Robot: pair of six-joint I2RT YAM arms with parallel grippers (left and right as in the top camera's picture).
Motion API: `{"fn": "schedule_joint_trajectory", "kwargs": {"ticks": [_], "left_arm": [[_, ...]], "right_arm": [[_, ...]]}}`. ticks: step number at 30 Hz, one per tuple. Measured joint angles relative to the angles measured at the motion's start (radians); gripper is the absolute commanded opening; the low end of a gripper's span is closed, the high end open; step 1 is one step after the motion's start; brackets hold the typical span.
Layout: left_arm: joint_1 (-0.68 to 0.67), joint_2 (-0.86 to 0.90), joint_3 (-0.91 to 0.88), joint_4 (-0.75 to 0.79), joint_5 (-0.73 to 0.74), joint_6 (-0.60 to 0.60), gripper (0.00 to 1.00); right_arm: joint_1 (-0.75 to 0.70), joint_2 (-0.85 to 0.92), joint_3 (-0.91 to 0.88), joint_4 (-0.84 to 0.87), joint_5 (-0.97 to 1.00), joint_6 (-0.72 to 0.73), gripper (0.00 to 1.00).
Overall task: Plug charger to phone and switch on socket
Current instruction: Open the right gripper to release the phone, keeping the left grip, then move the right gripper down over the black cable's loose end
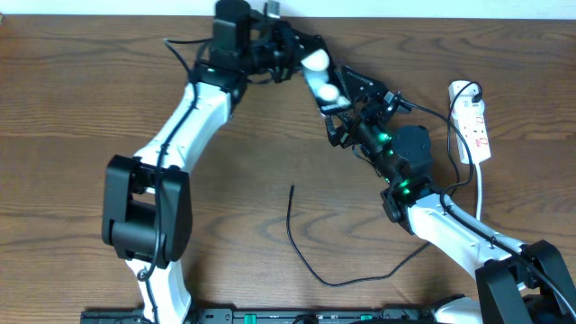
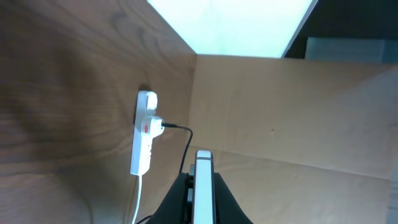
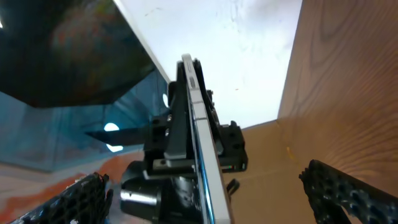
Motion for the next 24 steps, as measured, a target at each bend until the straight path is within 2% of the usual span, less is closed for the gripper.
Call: {"fn": "schedule_joint_trajectory", "kwargs": {"ticks": [11,17,19,20,21,24], "left_arm": [[0.261,0.000,0.000,0.002,0.178,0.008,0.07],[0.369,0.000,0.000,0.003,0.304,0.080,0.07],[0.393,0.000,0.000,0.003,0.356,0.108,0.07],[0.406,0.000,0.000,0.003,0.388,0.121,0.07],[0.412,0.000,0.000,0.003,0.404,0.128,0.07],[0.431,0.000,0.000,0.003,0.439,0.142,0.08]], "right_arm": [[0.000,0.000,0.001,-0.078,-0.111,-0.266,0.99],[-0.001,0.000,0.009,-0.105,-0.222,-0.549,0.99],[-0.001,0.000,0.042,-0.201,-0.260,-0.639,0.99],[0.000,0.000,0.093,-0.327,-0.282,-0.706,0.99],[0.000,0.001,0.119,-0.378,-0.289,-0.742,0.99],[0.010,0.001,0.285,-0.754,-0.302,-0.896,0.99]]}}
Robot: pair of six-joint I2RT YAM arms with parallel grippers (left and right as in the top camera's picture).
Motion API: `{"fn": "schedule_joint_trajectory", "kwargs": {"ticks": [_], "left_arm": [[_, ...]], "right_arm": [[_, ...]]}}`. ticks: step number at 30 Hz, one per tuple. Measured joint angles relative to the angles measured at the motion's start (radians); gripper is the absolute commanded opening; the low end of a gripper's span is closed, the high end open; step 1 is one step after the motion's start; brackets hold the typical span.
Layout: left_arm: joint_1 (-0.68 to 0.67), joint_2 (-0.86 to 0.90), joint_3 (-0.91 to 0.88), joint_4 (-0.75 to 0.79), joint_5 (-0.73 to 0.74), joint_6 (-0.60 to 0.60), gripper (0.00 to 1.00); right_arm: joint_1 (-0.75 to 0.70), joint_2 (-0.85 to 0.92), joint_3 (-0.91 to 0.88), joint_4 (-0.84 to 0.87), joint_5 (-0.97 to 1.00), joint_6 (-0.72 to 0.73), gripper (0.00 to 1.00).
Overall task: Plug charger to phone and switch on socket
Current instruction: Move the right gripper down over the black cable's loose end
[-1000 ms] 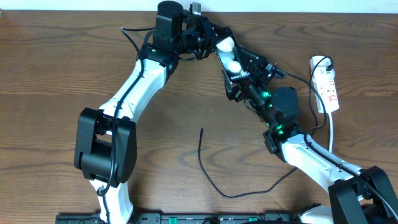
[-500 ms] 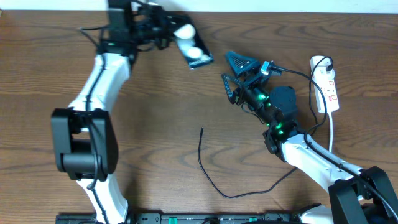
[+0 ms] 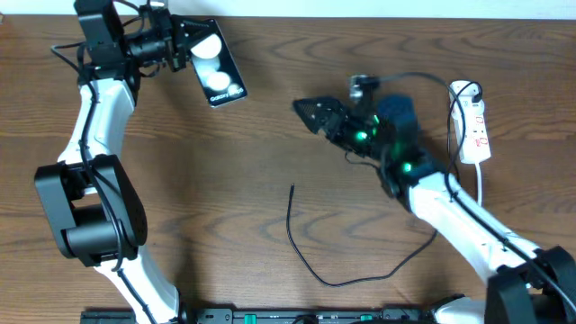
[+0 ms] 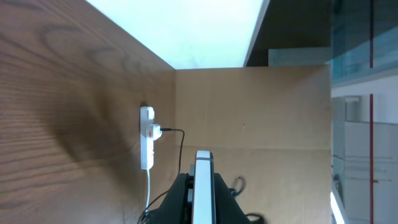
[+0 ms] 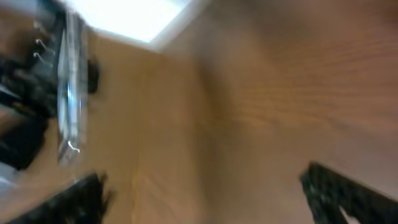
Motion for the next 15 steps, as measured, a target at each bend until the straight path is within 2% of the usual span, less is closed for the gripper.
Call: {"fn": "schedule_joint_trajectory", "kwargs": {"ticks": [1,5,8,11,15], "left_arm": [[0.005,0.000,0.000,0.001,0.008,0.009,0.07],[0.023,0.000,0.000,0.002,0.021,0.042,0.08],[0.034,0.000,0.000,0.002,0.023,0.052,0.07],[0.047,0.000,0.000,0.002,0.027,0.063,0.08],[0.055,0.000,0.000,0.002,0.035,0.068,0.07]], "right_arm": [[0.010,0.002,0.066,-0.139,0.009,-0.063,0.99],[0.049,0.000,0.251,-0.485,0.092,-0.214,0.99],[0.080,-0.007,0.314,-0.671,0.174,-0.285,0.99],[0.118,-0.010,0.318,-0.793,0.262,-0.331,0.99],[0.164,-0.009,0.310,-0.859,0.335,-0.354,0.99]]}}
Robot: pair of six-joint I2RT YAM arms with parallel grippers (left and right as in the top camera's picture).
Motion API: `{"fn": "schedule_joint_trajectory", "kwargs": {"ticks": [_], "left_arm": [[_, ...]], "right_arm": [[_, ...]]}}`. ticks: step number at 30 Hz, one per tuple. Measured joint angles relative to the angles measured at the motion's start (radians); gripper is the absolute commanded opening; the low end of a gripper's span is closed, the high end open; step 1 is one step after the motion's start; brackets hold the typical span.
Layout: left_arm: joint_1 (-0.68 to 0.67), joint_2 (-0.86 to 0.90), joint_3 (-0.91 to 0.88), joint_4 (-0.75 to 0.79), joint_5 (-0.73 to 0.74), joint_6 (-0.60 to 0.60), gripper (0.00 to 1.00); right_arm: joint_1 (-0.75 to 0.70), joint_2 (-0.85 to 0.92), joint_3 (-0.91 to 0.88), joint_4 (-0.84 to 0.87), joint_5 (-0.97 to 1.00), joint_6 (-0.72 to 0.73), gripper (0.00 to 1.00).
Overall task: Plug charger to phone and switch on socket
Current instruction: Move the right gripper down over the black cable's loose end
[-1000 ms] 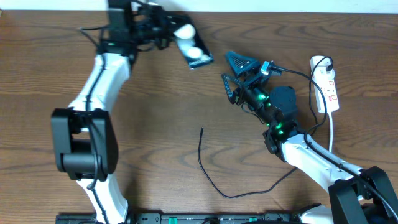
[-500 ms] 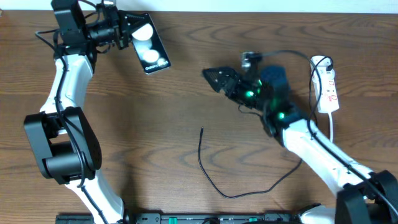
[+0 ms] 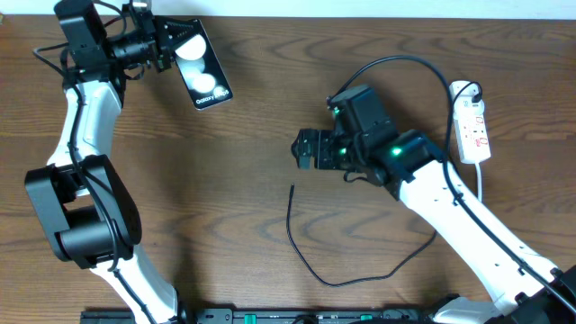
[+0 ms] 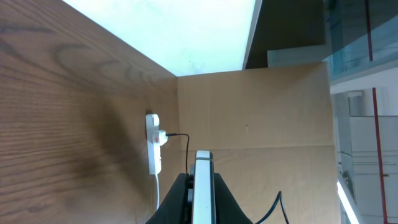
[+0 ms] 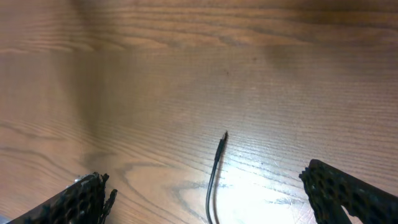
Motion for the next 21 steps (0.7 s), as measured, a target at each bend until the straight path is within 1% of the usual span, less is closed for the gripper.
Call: {"fn": "schedule_joint_trajectory", "kwargs": {"ticks": [4,10,16,21], "left_arm": [[0.001,0.000,0.000,0.000,0.004,0.000,0.07],[0.001,0.000,0.000,0.000,0.007,0.000,0.07],[0.001,0.000,0.000,0.000,0.007,0.004,0.07],[0.001,0.000,0.000,0.000,0.009,0.007,0.07]], "right_arm": [[0.016,0.000,-0.001,0.023,0.029,0.022,0.99],[0.020,0.036,-0.001,0.018,0.047,0.137,0.99],[0.052,0.173,0.015,-0.046,0.051,0.190,0.99],[0.079,0.336,0.129,-0.149,0.053,0.214,0.93]]}}
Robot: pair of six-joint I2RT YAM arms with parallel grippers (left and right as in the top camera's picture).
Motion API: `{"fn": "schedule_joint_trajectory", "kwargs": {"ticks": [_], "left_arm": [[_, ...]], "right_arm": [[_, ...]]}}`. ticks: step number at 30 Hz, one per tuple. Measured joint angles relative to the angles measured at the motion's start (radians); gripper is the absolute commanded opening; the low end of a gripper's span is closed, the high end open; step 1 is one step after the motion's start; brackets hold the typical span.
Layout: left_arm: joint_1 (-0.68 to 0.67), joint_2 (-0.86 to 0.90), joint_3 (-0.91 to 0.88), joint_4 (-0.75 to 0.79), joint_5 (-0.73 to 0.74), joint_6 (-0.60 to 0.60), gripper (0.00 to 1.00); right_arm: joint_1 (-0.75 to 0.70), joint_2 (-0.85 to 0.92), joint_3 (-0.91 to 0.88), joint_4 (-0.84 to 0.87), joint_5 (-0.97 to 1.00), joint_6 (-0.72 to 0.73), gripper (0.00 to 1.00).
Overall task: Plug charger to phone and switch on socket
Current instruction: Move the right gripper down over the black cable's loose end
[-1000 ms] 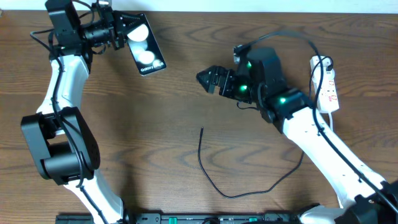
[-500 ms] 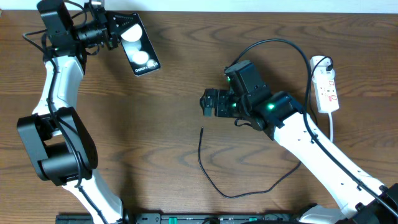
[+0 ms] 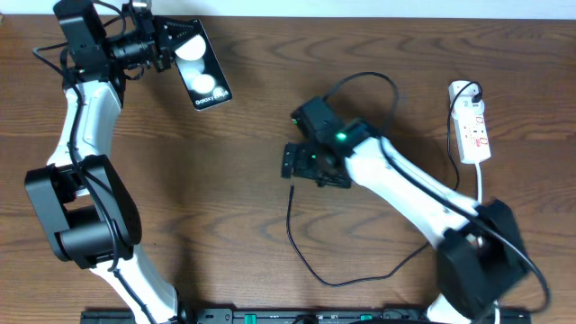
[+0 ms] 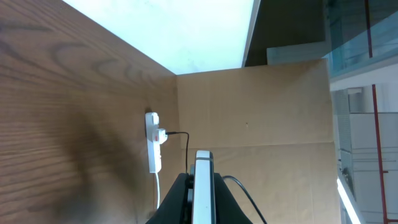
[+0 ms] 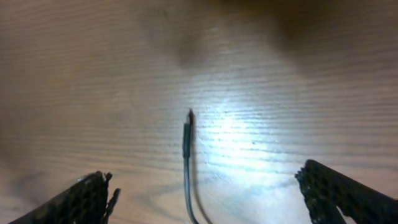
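Observation:
The black phone (image 3: pixel 202 65) is held off the table at the back left, my left gripper (image 3: pixel 166 45) shut on its end. In the left wrist view it shows edge-on as a pale strip (image 4: pixel 203 186) between the fingers of the left gripper (image 4: pixel 203 200). The black charger cable (image 3: pixel 301 252) lies on the table; its free end (image 3: pixel 292 187) points away from me. My right gripper (image 3: pixel 310 171) hangs open just above that end. In the right wrist view the cable tip (image 5: pixel 189 116) lies between the spread fingers of the right gripper (image 5: pixel 204 177), untouched.
A white socket strip (image 3: pixel 471 121) lies at the far right with the charger plug (image 3: pixel 468 90) in it; it also shows as the strip (image 4: pixel 153 143) in the left wrist view. The cable loops along the table's front. A brown board (image 4: pixel 261 112) stands behind the table.
My right gripper has moved left and toward the front and now stands over the cable's free end, which sits nearer and centred in its view. The left arm and phone have not moved.
Both grippers were together at the back middle, the left shut on the phone and the right open beside it. Then the left held the phone at the back left and the right was at mid-table. The right then faced down near the cable and is now over its tip.

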Motion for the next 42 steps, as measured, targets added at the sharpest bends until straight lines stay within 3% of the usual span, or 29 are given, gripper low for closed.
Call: {"fn": "schedule_joint_trajectory", "kwargs": {"ticks": [8,19,30,40,42], "left_arm": [[0.000,0.000,0.000,0.000,0.002,0.000,0.08],[0.000,0.000,0.000,0.000,0.002,0.022,0.07],[0.000,0.000,0.000,0.000,0.002,0.023,0.07],[0.000,0.000,0.000,0.000,0.002,0.023,0.07],[0.000,0.000,0.000,0.000,0.002,0.023,0.07]], "right_arm": [[0.028,0.117,0.084,-0.044,-0.023,0.076,0.83],[0.074,0.238,0.084,-0.072,-0.033,0.130,0.81],[0.103,0.238,0.085,-0.094,-0.012,0.137,0.47],[0.107,0.238,0.085,-0.095,0.036,0.141,0.40],[0.107,0.238,0.085,-0.095,0.039,0.139,0.33]]}}
